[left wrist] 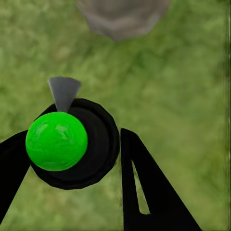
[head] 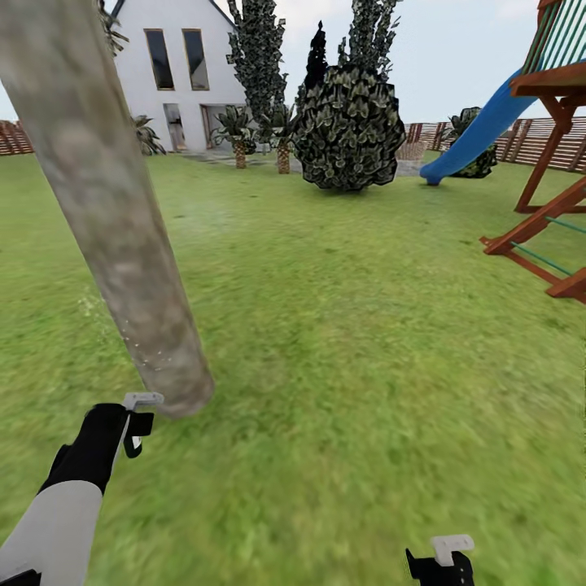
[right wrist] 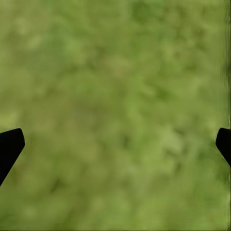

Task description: In the garden, pick up the pesticide atomizer on the floor and spray pesticide onto both trees until each tree trunk is fully covered.

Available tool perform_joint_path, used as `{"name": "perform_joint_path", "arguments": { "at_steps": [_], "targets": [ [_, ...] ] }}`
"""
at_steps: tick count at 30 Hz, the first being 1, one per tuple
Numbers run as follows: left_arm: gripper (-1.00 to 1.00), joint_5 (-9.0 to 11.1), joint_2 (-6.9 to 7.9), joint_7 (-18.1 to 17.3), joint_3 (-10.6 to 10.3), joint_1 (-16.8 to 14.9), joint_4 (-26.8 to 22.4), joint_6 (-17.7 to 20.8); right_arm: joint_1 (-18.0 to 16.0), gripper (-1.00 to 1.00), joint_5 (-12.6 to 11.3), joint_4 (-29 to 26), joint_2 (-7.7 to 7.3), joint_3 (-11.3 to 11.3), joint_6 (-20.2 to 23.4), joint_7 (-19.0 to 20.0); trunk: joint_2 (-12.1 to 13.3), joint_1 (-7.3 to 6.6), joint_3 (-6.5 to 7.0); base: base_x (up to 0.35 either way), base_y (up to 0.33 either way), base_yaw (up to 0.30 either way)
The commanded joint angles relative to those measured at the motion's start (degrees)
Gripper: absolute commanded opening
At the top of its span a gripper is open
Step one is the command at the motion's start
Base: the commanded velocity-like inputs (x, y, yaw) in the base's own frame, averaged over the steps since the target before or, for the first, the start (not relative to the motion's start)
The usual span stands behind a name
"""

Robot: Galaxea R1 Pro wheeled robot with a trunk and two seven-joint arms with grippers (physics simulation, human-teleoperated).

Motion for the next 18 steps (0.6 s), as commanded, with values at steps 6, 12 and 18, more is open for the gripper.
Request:
{"name": "perform_joint_path", "arguments": {
  "at_steps": [6,12,18],
  "targets": [
    [-1.0,-0.5,-0.01,-0.5,0.1,0.0,-0.5,0.2,0.0,1.0,0.5,0.1,0.0,-0.5,-0.2,0.0,0.0,0.0,-0.05,0.049,-0.214,0.154],
    [-1.0,-0.5,-0.66,-0.8,0.1,-3.5,-0.4,1.1,0.0,1.0,0.5,0.0,0.0,-0.5,-0.2,0.0,0.0,0.0,-0.05,0.0,-0.007,0.275],
    [-1.0,-0.4,-0.86,-0.8,0.0,-9.6,0.0,2.2,0.0,1.0,0.5,0.0,-0.05,-0.5,-0.2,0.0,0.0,0.0,-0.05,0.0,0.0,0.191]
  ]
}}
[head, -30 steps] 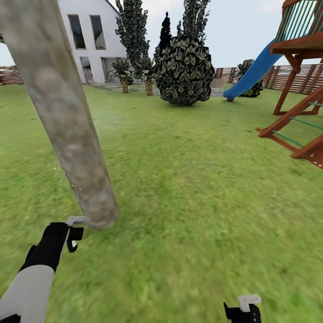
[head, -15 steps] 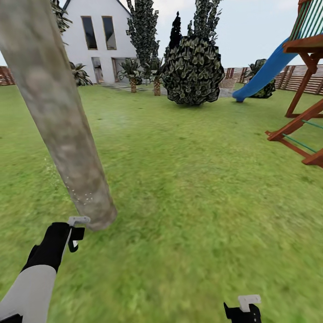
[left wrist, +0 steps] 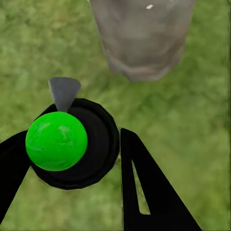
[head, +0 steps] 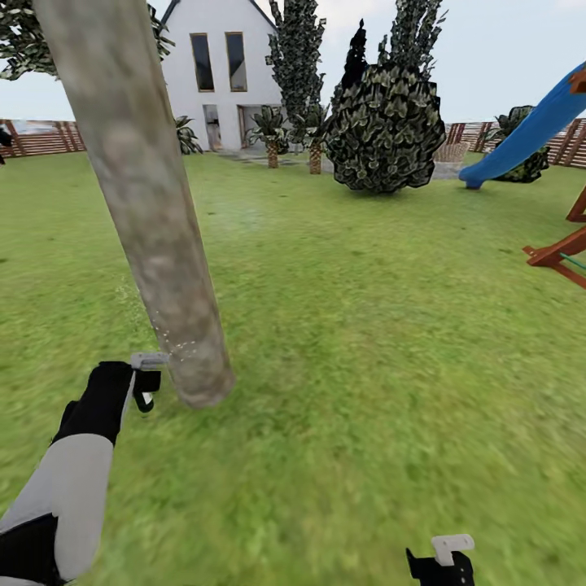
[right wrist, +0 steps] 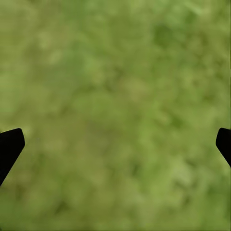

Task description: In the garden, pick up the pesticide atomizer on the floor and spray pesticide onto both trees until each tree trunk is fully covered.

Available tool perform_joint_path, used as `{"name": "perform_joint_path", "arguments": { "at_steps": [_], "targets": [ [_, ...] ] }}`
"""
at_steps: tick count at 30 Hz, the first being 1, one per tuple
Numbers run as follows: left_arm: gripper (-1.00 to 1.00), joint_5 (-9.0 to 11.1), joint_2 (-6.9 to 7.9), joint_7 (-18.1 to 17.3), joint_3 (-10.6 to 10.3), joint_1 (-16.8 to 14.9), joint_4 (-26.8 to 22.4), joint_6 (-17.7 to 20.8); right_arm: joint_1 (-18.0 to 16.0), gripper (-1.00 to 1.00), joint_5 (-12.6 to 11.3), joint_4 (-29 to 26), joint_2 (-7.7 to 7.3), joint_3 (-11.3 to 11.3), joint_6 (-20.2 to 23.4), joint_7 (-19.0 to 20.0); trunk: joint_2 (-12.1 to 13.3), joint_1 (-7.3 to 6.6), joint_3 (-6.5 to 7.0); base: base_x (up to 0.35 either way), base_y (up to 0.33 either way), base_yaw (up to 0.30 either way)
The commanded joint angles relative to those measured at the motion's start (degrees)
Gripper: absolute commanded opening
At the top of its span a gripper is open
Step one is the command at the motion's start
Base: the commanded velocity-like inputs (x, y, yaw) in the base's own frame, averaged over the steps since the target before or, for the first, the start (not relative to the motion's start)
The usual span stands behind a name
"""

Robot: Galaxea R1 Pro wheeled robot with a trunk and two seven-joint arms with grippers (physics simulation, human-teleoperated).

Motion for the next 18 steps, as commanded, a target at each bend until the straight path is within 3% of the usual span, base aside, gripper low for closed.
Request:
{"name": "perform_joint_path", "arguments": {
  "at_steps": [1,4,9,18],
  "targets": [
    [-1.0,-0.7,-0.04,-0.6,0.1,-0.9,0.0,1.2,0.0,1.0,0.5,0.1,-0.03,-0.5,-0.2,0.0,0.0,-0.01,-0.06,0.0,0.0,0.016],
    [-1.0,-0.8,-0.07,-1.0,0.1,-3.6,0.0,3.7,0.0,1.0,0.5,0.1,-0.13,-0.5,-0.2,0.0,0.0,-0.01,-0.06,0.0,0.0,0.004],
    [-1.0,-1.1,0.19,-1.2,-0.2,-3.1,-0.5,4.0,0.0,1.0,0.5,0.1,-0.23,-0.5,-0.2,0.0,0.0,-0.01,-0.06,0.002,0.0,0.0],
    [-1.0,-1.1,0.72,-1.3,-0.3,-3.2,-0.9,4.1,0.0,1.0,0.5,0.1,-0.23,-0.5,-0.2,0.0,0.0,-0.01,-0.06,0.279,0.0,0.0]
  ]
}}
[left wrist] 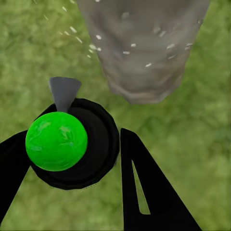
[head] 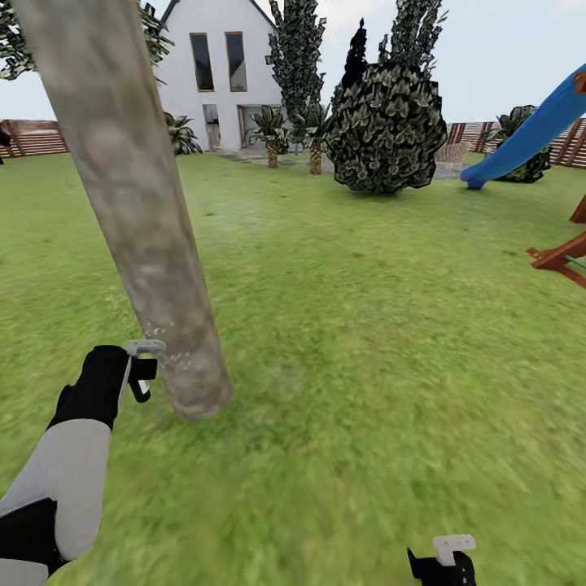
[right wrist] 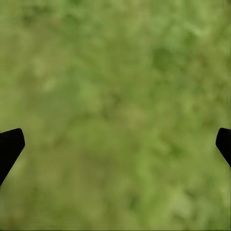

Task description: In the garden, pick up the pesticide atomizer on the floor and spray pesticide onto both trees until each tree trunk is fully covered.

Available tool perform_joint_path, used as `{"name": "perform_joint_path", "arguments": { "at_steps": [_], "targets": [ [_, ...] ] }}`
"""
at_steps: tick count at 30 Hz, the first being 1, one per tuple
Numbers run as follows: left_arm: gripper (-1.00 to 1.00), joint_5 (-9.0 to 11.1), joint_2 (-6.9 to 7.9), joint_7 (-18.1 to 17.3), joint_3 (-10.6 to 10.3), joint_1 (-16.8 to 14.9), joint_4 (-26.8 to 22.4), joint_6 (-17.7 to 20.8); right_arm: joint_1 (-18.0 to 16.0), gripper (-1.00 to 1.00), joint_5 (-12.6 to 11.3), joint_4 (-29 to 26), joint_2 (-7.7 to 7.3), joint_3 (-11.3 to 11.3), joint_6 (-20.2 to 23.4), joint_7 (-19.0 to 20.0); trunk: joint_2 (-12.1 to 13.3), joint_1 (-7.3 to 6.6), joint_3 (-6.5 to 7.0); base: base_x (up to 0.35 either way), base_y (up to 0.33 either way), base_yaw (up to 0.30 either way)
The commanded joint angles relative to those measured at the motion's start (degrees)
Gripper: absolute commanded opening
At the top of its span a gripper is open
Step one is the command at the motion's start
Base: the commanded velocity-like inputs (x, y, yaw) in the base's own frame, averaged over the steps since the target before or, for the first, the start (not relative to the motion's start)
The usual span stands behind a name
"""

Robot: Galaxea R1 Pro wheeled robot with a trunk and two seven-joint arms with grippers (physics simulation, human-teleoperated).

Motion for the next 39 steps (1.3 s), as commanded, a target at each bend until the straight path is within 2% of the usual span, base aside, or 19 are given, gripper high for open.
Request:
{"name": "perform_joint_path", "arguments": {
  "at_steps": [1,10,27,29,31,36,39],
  "targets": [
    [-1.0,-0.7,0.0,-0.6,0.1,0.0,-0.1,0.1,0.0,1.0,0.5,0.1,-0.01,-0.5,-0.2,0.0,0.0,0.01,-0.05,0.076,0.0,0.0],
    [-1.0,-0.8,0.39,-0.6,0.3,-0.1,-0.3,0.1,0.0,1.0,0.5,0.1,0.06,-0.5,-0.2,0.1,0.0,0.01,0.2,0.009,-0.003,-0.175],
    [-1.0,-1.2,0.65,0.0,0.3,-0.2,-0.4,0.1,0.0,1.0,0.6,0.1,0.08,-0.5,-0.2,0.1,0.0,0.01,0.21,0.0,-0.26,-0.002],
    [-1.0,-1.1,1.58,0.0,0.3,0.0,-0.4,0.1,0.0,1.0,0.6,0.1,0.08,-0.5,-0.2,0.1,0.0,0.01,0.21,0.0,-0.272,0.0],
    [-1.0,-1.1,3.68,0.1,0.4,0.2,-0.3,-0.1,0.0,1.0,0.6,0.1,0.16,-0.5,-0.2,0.1,0.0,0.01,0.21,0.0,-0.272,0.008],
    [-1.0,-1.1,4.18,0.1,0.9,1.4,-0.1,-0.6,0.0,1.0,0.6,0.1,0.25,-0.5,-0.2,0.1,0.0,0.01,0.21,0.0,-0.272,0.213],
    [-1.0,-1.1,4.26,0.2,1.0,3.3,-0.2,-0.8,0.0,1.0,0.6,0.1,0.26,-0.5,-0.2,0.1,0.0,0.01,0.21,0.0,-0.264,0.273]
  ]
}}
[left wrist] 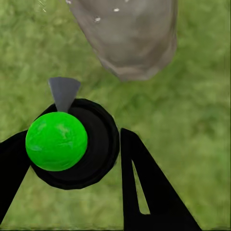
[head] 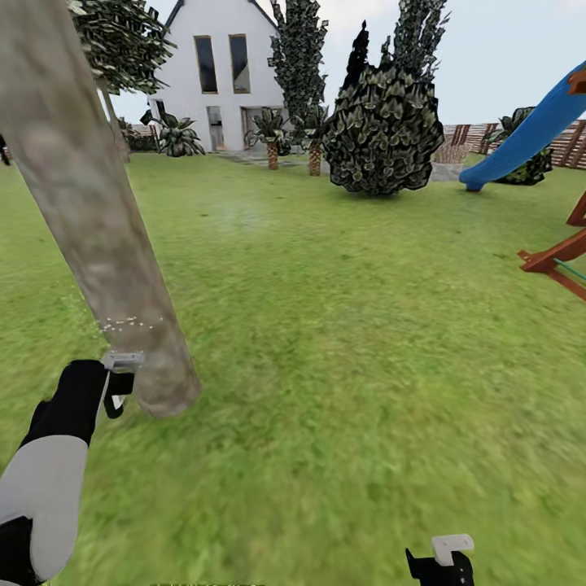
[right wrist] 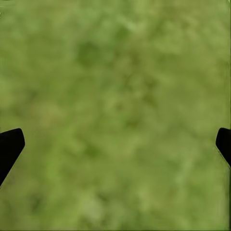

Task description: In the garden, pick up the pesticide atomizer on the floor and spray pesticide onto both trees until each tree trunk is fully covered.

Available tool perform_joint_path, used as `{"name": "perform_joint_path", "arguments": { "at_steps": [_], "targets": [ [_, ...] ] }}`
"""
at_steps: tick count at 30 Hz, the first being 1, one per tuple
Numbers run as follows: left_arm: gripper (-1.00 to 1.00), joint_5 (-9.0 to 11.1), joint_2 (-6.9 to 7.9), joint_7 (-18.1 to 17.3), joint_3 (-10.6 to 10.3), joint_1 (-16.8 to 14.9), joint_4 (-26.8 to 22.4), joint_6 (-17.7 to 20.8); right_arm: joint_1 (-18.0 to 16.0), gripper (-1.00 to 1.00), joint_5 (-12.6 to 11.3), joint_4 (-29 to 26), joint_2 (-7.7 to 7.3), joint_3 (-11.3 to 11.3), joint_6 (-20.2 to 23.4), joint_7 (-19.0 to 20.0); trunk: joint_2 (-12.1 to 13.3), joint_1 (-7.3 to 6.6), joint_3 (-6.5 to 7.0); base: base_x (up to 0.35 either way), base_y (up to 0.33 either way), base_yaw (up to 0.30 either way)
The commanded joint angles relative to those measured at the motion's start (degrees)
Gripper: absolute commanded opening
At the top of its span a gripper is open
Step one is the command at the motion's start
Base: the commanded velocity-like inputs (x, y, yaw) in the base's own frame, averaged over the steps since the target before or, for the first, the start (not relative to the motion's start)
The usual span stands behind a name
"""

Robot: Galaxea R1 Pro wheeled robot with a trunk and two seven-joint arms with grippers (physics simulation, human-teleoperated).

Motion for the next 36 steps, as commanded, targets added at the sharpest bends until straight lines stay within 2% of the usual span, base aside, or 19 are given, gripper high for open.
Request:
{"name": "perform_joint_path", "arguments": {
  "at_steps": [1,6,13,26,32,36],
  "targets": [
    [-1.0,-0.6,-0.03,-0.5,0.1,0.6,-0.1,0.1,0.0,1.0,0.5,0.1,-0.01,-0.5,-0.2,0.0,0.0,-0.01,-0.05,0.046,-0.209,0.274],
    [-1.0,-0.6,-0.33,-0.3,-0.1,1.8,-0.1,0.1,0.0,1.0,0.5,0.1,-0.01,-0.5,-0.2,0.0,0.0,-0.01,-0.05,0.262,-0.057,0.262],
    [-1.0,-0.5,-0.41,-0.3,0.0,1.8,0.0,0.1,0.0,1.0,0.5,0.1,-0.09,-0.5,-0.2,-0.1,0.0,-0.01,-0.05,0.277,-0.024,0.02],
    [-1.0,-0.5,-0.63,-0.3,0.0,1.8,-0.2,0.1,0.0,1.0,0.5,0.0,-0.03,-0.5,-0.2,0.0,0.0,-0.01,-0.05,0.011,-0.261,0.0],
    [-1.0,-0.6,-0.64,-0.3,0.0,1.9,-0.2,0.1,0.0,1.0,0.5,0.1,-0.01,-0.5,-0.2,0.0,0.0,-0.01,-0.05,0.0,-0.273,0.208],
    [-1.0,-0.5,-0.36,-0.3,0.1,4.8,-0.2,-0.1,0.0,1.0,0.5,0.1,-0.01,-0.5,-0.2,0.0,0.0,-0.01,-0.05,0.0,-0.273,0.275]
  ]
}}
